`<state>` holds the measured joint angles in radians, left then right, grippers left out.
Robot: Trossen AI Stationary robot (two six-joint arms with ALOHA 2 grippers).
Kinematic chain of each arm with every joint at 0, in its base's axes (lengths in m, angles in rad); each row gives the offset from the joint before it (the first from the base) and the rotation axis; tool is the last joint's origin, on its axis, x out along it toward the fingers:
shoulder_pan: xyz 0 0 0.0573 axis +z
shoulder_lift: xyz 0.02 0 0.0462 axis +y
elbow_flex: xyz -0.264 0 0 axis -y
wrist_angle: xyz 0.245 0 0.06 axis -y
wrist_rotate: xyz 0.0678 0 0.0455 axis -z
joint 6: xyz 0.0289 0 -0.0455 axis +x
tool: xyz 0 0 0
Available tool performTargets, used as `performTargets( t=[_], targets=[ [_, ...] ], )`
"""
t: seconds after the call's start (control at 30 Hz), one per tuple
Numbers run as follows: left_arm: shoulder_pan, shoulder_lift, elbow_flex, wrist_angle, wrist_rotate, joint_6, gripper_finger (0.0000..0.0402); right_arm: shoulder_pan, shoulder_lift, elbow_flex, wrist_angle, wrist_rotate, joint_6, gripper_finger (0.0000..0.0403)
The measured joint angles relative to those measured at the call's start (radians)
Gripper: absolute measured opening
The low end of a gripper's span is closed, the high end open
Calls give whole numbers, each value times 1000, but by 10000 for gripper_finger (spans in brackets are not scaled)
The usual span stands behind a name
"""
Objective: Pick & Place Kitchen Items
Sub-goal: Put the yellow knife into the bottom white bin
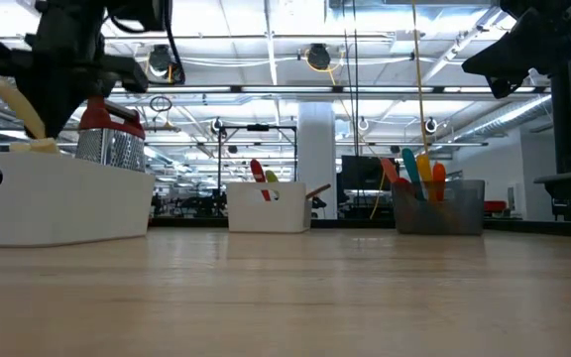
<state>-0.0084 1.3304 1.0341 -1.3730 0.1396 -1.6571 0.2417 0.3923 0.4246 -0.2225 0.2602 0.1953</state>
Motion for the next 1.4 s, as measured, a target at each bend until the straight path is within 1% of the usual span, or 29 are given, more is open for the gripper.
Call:
performTargets(
  t=[0.1,0.27,0.47,0.7,0.97,1.07,1.17,1.27,1.4],
  targets=[
    [26,0,-45,19,26,34,35,0,0,0,0,0,2,4],
    [53,0,-96,60,25,63,35,0,0,0,0,0,2,4],
    [74,0,-123,69,9,67,39,0,0,0,0,0,2,4],
    [76,0,-125,70,7,66,113,0,0,0,0,0,2,4],
    [52,0,-125,69,16,66,176,0,0,0,0,0,2,4],
    [46,-10,-119,66,17,66,190,0,0,0,0,0,2,4],
    [31,-29,-85,65,8,65,200,0,0,0,0,0,2,4],
    [4,-53,-35,67,-36,65,203,0,0,0,0,0,2,4],
    [-50,-78,43,67,-122,65,199,0,0,0,-1,0,2,4]
  ],
)
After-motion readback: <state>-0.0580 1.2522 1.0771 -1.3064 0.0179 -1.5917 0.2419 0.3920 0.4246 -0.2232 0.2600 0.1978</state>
